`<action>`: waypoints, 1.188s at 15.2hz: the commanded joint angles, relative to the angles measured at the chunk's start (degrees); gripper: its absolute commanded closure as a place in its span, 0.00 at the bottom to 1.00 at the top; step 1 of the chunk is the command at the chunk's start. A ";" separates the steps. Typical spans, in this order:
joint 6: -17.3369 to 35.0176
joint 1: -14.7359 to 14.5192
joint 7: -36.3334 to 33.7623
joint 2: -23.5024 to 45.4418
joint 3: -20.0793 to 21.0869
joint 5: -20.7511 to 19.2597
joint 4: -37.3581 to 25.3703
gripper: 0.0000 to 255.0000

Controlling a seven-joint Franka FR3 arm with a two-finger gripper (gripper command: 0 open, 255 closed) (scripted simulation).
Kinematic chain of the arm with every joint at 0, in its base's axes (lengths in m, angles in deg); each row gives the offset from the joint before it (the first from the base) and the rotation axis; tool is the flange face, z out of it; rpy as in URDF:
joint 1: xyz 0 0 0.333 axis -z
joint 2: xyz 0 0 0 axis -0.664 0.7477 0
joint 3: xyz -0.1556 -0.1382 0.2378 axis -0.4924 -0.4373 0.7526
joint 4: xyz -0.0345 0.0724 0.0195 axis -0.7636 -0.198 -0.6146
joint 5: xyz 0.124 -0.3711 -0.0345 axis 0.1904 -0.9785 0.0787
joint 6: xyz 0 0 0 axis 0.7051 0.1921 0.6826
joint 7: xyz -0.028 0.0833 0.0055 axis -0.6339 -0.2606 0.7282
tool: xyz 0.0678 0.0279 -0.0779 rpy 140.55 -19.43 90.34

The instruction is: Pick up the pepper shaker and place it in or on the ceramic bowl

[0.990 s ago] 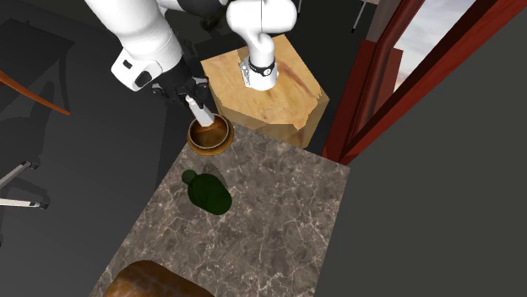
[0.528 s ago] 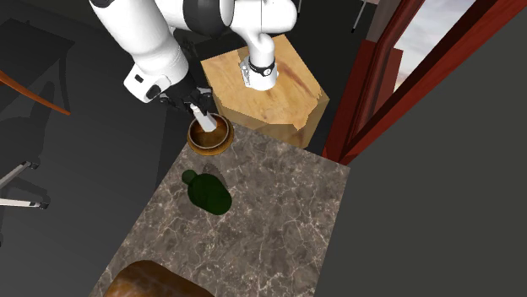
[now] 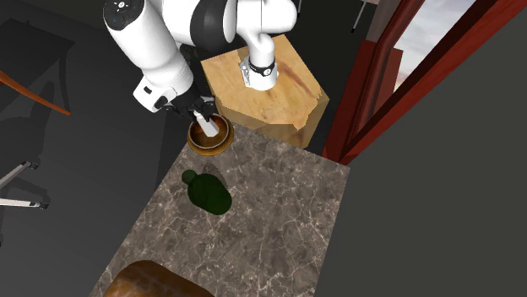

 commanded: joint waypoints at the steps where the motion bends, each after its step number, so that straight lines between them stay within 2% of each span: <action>1: 0.20 0.00 -0.01 -0.01 0.00 -0.01 0.18 1.00; 5: 0.20 0.00 -0.01 -0.01 0.00 -0.01 0.18 1.00; 6: 0.20 0.00 -0.01 -0.01 -0.01 -0.01 0.18 0.00; 11: 0.20 0.00 -0.01 -0.01 0.00 -0.01 0.18 0.00; 15: -7.19 -0.07 -0.15 -0.88 0.44 -0.04 -6.39 0.00; 18: -7.19 -0.07 -0.15 -0.88 0.44 -0.04 -6.39 0.00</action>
